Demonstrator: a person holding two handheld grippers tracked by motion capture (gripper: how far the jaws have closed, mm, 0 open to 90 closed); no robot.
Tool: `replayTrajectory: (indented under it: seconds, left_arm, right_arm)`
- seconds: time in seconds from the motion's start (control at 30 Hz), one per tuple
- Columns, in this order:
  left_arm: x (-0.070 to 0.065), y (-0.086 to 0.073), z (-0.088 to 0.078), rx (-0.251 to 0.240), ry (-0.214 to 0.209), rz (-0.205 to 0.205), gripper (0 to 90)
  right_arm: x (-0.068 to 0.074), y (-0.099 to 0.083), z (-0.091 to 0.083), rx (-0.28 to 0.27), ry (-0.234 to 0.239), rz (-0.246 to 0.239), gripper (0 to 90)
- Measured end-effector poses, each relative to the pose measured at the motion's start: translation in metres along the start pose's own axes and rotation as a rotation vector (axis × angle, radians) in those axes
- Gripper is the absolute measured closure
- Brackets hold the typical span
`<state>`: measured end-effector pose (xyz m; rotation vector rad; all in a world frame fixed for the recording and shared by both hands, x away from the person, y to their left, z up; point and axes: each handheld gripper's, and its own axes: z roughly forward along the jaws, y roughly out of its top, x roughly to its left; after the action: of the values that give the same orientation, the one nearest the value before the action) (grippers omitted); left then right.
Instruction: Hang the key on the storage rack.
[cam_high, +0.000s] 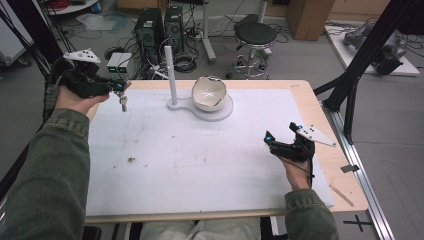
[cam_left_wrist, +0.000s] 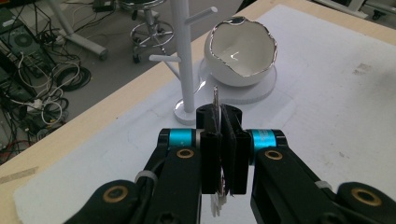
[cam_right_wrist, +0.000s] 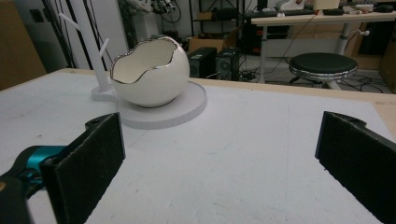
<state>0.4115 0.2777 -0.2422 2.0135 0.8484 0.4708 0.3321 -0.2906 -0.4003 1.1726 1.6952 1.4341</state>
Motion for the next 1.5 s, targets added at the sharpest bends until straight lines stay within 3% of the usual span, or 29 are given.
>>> replayTrajectory:
  seconds: [0.67,1.0,1.23,1.3,1.5]
  left_arm:
    - [-0.004,0.035,0.008,-0.02,-0.004,0.019,86.4]
    - [-0.01,0.055,0.028,-0.009,-0.014,0.04,86.3]
    - [-0.009,0.067,0.04,-0.014,-0.007,0.033,86.3]
    - [-0.009,0.073,0.044,-0.036,-0.029,0.026,86.3]
    - [-0.01,0.085,0.054,-0.037,-0.039,0.037,86.3]
  right_arm:
    - [0.0,0.0,0.0,-0.008,0.001,-0.001,0.4]
    - [-0.001,0.0,0.0,-0.005,0.001,0.001,0.5]
    - [-0.001,0.0,-0.001,-0.007,0.004,0.005,0.4]
    - [-0.002,0.0,-0.001,-0.007,0.003,0.009,0.4]
    - [0.0,0.0,-0.003,-0.002,0.013,0.006,0.4]
